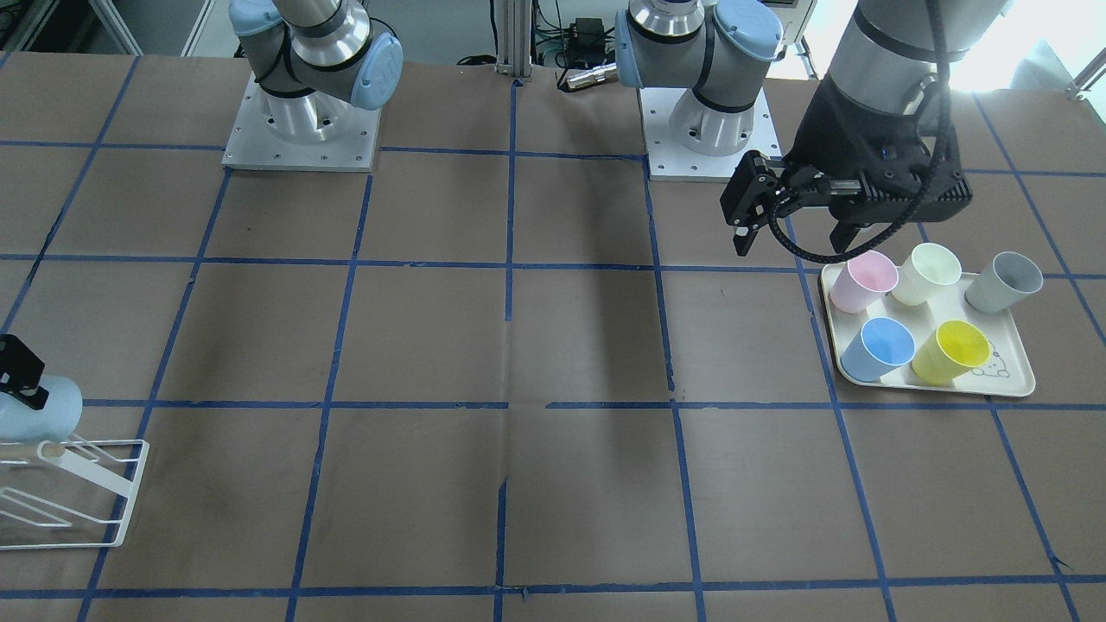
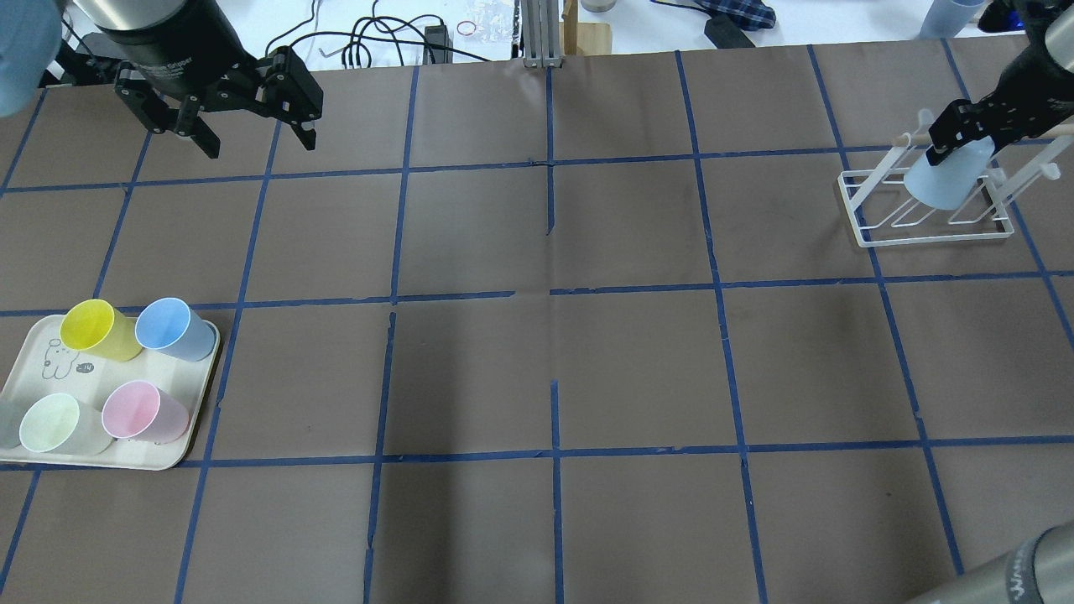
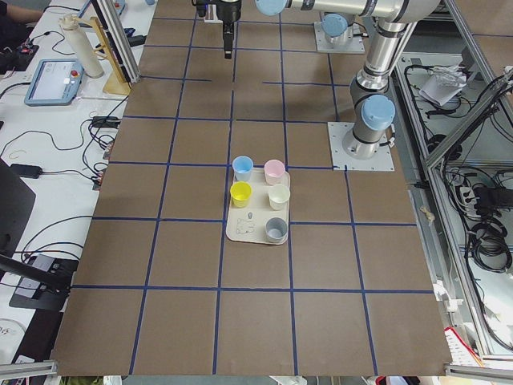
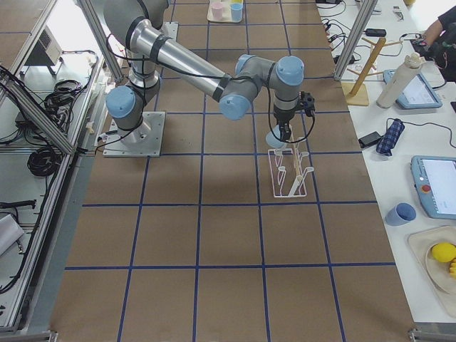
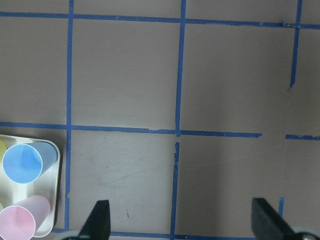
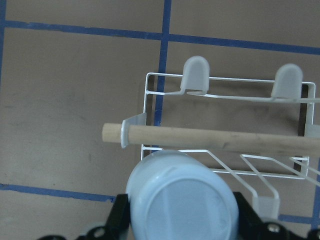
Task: Transfer IKEA cup to right arm and place on rack
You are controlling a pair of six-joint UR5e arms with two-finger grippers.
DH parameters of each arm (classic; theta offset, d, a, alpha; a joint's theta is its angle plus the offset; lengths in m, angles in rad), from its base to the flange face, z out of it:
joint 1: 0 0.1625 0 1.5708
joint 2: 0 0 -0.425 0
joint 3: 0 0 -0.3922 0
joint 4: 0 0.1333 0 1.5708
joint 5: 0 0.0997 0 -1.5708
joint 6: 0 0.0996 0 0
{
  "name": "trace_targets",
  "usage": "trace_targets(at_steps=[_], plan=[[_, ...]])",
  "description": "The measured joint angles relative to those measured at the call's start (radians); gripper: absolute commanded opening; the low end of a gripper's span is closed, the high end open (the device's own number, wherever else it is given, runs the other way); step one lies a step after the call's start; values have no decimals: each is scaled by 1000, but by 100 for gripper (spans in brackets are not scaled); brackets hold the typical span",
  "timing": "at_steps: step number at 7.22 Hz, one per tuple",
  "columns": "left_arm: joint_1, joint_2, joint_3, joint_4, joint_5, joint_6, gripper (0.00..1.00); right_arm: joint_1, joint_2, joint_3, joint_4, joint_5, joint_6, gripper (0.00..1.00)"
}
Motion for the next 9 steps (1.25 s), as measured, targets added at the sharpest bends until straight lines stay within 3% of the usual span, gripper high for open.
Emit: trace_targets(at_steps=[5, 9], plan=[[30, -3, 2, -36, -60, 27, 100, 2, -26, -15, -29, -2, 5, 100], [30, -5, 1, -35, -64, 28, 100, 52, -167, -20, 140, -1, 69, 100]])
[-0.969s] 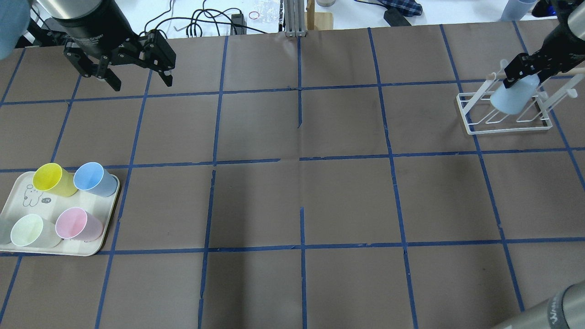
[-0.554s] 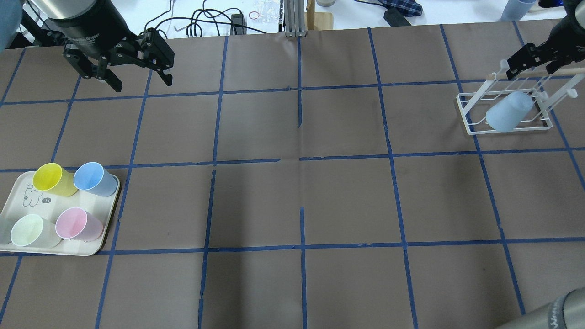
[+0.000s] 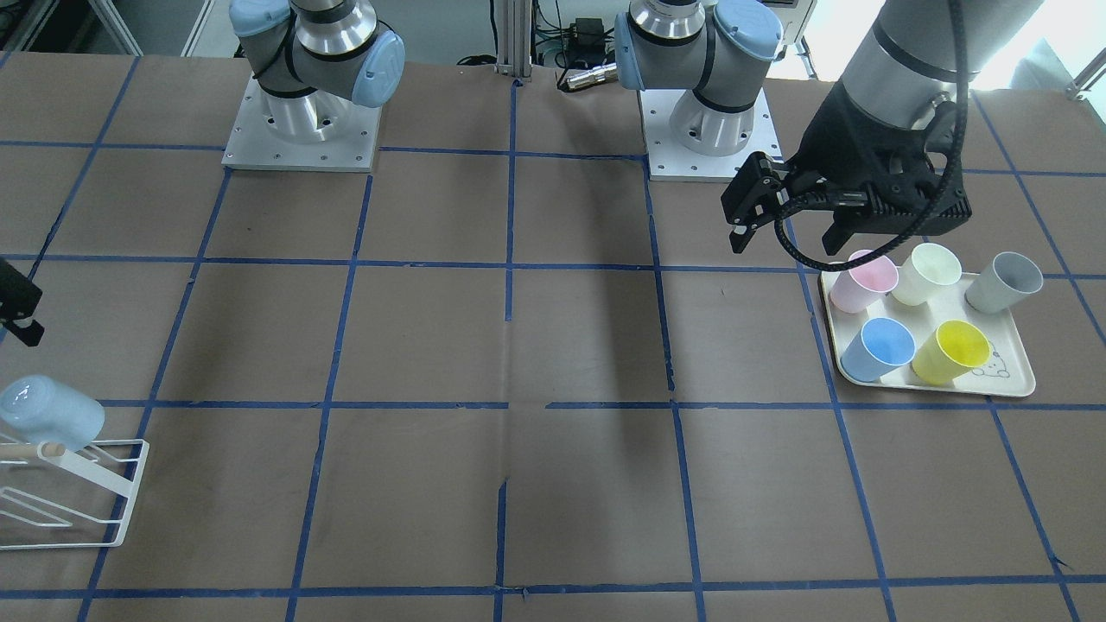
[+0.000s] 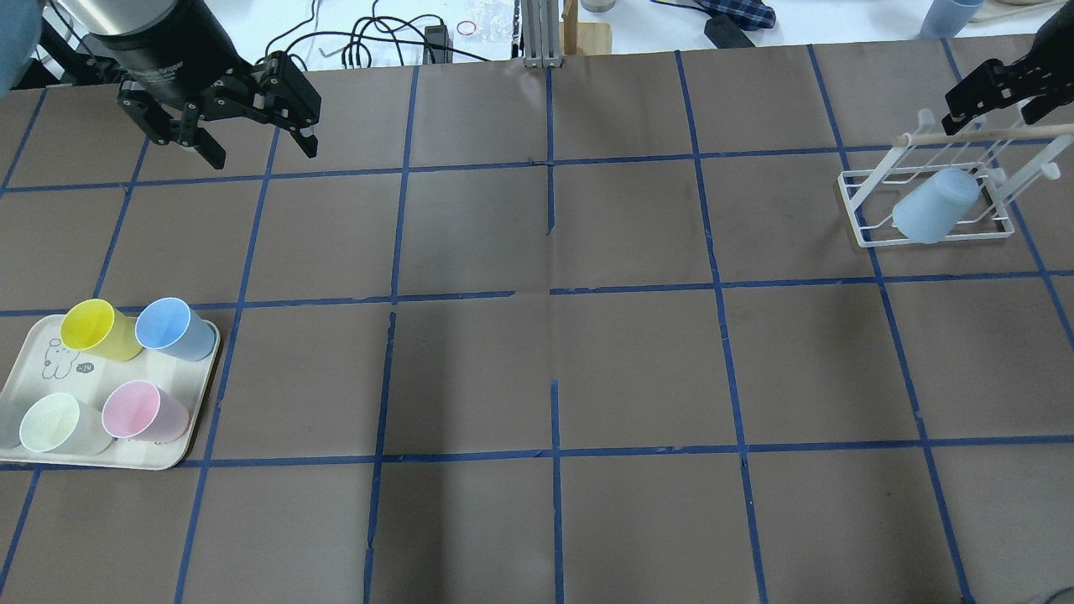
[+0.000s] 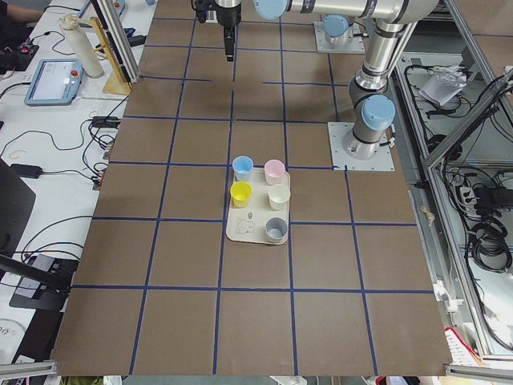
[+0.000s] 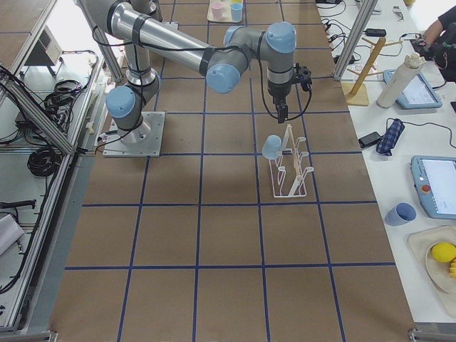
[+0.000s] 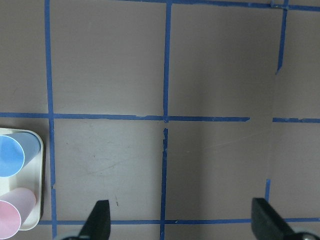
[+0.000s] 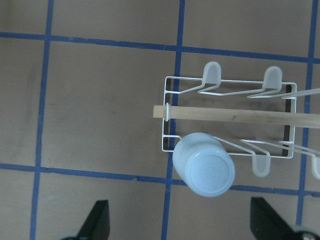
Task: Transfer IKEA cup to right arm and place on rack
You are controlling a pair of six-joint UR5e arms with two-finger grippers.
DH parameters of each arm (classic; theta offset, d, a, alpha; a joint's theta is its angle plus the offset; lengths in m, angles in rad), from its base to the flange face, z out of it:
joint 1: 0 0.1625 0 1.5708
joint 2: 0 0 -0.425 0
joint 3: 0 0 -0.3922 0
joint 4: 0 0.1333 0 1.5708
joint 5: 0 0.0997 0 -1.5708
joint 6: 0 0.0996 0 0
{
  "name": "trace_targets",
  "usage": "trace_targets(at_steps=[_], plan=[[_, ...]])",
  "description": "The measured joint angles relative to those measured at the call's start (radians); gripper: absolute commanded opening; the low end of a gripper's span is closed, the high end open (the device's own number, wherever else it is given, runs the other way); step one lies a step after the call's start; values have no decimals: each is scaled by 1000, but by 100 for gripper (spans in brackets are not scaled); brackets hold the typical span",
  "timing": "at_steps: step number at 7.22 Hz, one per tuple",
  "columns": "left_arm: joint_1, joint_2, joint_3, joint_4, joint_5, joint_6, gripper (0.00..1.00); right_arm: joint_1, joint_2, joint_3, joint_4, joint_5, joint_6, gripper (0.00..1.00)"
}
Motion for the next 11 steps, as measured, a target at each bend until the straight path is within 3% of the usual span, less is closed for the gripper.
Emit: trace_targets(at_steps=[6, 11], plan=[[-11, 2, -5, 5, 2, -3, 100, 349, -76, -125, 291, -39, 314, 100], [-35, 4, -12, 9, 13, -6, 100, 433, -83, -118, 324, -106, 402, 100]])
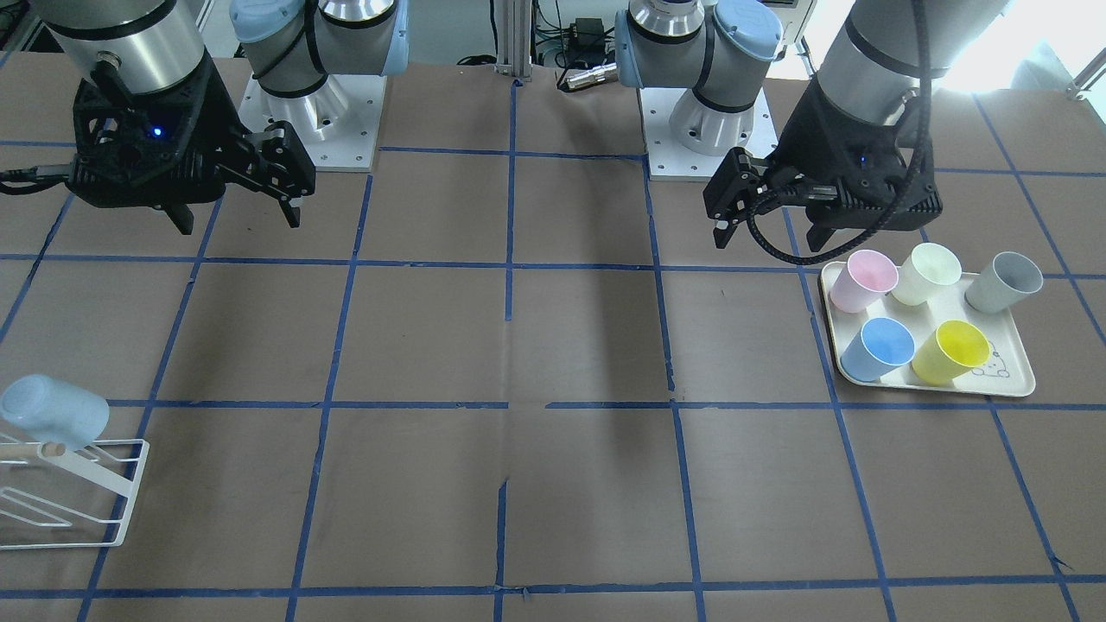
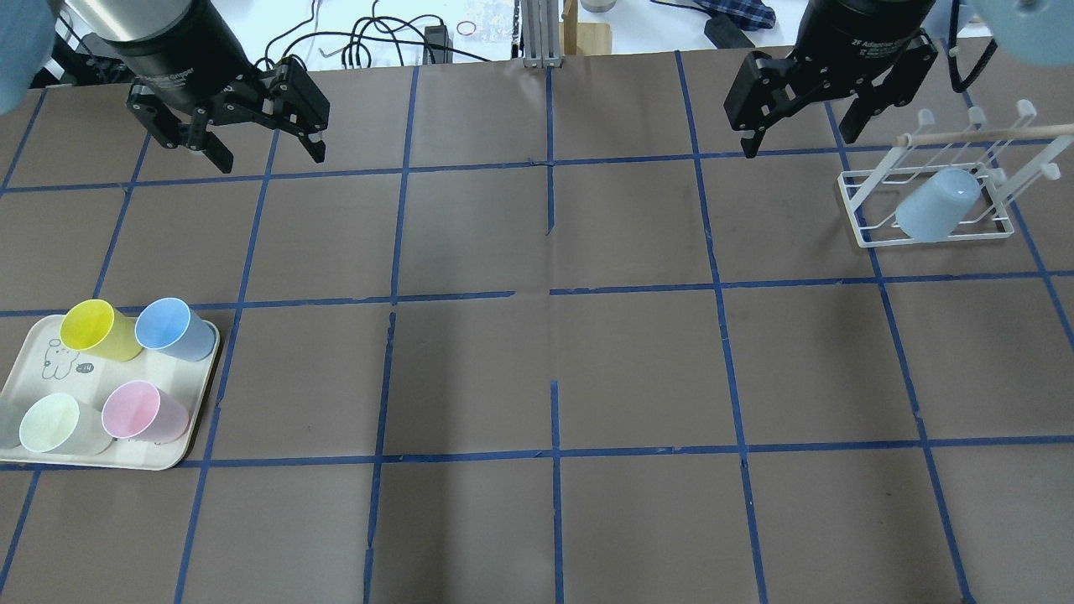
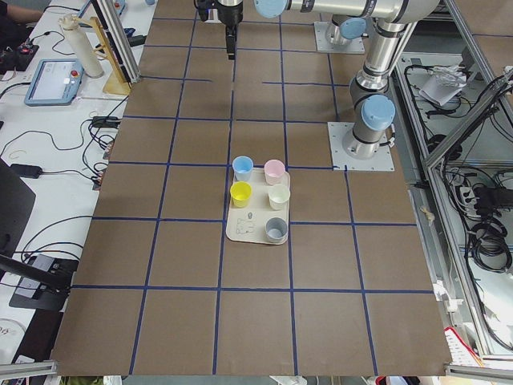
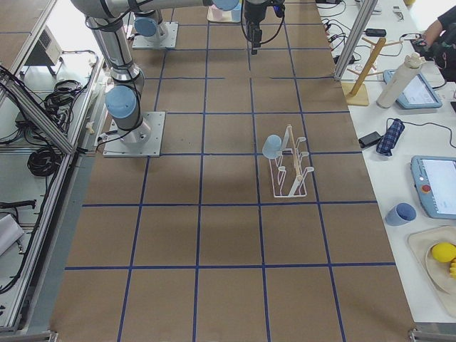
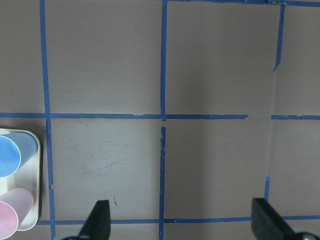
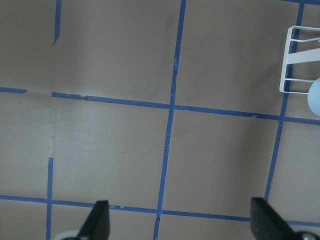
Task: Transfer IKEA cup to right arm and place on rack
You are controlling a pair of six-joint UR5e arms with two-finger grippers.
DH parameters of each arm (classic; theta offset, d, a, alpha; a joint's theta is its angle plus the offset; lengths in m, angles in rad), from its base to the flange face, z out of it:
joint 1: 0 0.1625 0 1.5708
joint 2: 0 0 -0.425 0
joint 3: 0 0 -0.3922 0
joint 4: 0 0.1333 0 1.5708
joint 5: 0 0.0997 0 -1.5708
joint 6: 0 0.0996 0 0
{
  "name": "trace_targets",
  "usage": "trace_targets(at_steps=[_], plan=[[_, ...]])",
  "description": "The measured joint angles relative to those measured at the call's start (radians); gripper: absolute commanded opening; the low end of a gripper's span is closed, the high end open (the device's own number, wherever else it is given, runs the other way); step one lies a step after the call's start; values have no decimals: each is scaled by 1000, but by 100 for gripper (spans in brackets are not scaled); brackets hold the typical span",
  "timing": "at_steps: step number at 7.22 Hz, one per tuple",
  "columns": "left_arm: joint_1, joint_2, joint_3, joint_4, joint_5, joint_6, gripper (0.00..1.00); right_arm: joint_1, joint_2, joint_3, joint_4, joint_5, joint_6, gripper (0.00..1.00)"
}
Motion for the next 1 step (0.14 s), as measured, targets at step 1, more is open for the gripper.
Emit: trace_targets(at_steps=[1], plan=[[-6, -4, 5, 1, 2, -1, 100, 0, 0, 0, -2, -1, 0, 100]])
